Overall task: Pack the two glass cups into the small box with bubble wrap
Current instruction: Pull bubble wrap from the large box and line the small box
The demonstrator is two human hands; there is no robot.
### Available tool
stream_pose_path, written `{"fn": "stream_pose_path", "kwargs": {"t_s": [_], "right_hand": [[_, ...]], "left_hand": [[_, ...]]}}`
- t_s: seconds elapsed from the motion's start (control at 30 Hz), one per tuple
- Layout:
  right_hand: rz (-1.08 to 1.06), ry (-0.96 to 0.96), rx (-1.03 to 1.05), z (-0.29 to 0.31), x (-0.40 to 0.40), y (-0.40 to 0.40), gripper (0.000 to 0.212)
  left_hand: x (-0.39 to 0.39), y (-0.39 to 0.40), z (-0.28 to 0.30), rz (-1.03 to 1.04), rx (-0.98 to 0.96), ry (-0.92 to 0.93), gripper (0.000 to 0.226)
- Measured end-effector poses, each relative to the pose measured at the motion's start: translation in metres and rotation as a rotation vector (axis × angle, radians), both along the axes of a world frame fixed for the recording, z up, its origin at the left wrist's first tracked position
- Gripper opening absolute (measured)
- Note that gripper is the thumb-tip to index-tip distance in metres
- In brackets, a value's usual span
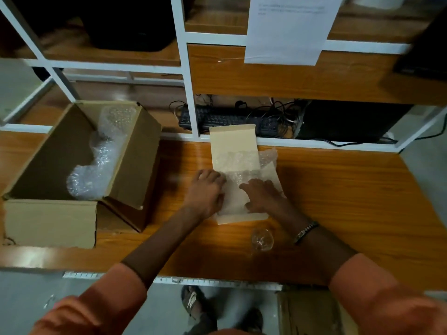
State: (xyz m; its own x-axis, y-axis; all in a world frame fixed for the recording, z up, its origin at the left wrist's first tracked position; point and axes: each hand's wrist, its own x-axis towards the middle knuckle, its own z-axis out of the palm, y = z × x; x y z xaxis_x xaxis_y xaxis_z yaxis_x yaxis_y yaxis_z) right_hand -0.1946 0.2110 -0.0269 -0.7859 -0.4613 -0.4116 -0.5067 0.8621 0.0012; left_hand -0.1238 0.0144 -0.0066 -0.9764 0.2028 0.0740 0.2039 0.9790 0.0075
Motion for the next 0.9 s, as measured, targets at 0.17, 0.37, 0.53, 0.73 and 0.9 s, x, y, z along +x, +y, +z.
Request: {"fn": "stream_pose_path", "kwargs": {"t_s": [0.17,0.37,0.53,0.73,0.9], "right_hand": [[0.042,0.047,-0.013,-0.013,0.003,0.003,0.082],[0.041,-0.006,0.028,-0.023,-0.004,0.009,0.083],[-0.009,-0.037,0.009,-0.032,-0.008,-0.004,0.08],[0.033,-0.038,-0.017,-0.021,-0.014,-0.015,0.053],[0.1,0.073,0.086,-0.015,-0.024,-0.01,0.045]], "left_hand": [[-0.025,0.023,-0.039,-0.128,-0.383,-0.276,0.077],[-0.037,0.032,-0.051,-0.131,-0.399,-0.316,0.077],[-0.042,0.04,-0.054,-0.122,-0.46,-0.298,0.081],[-0.046,0.046,-0.044,-0.156,-0.424,-0.339,0.047],[-0.046,0.039,-0.032,-0.142,-0.515,-0.352,0.035]]}}
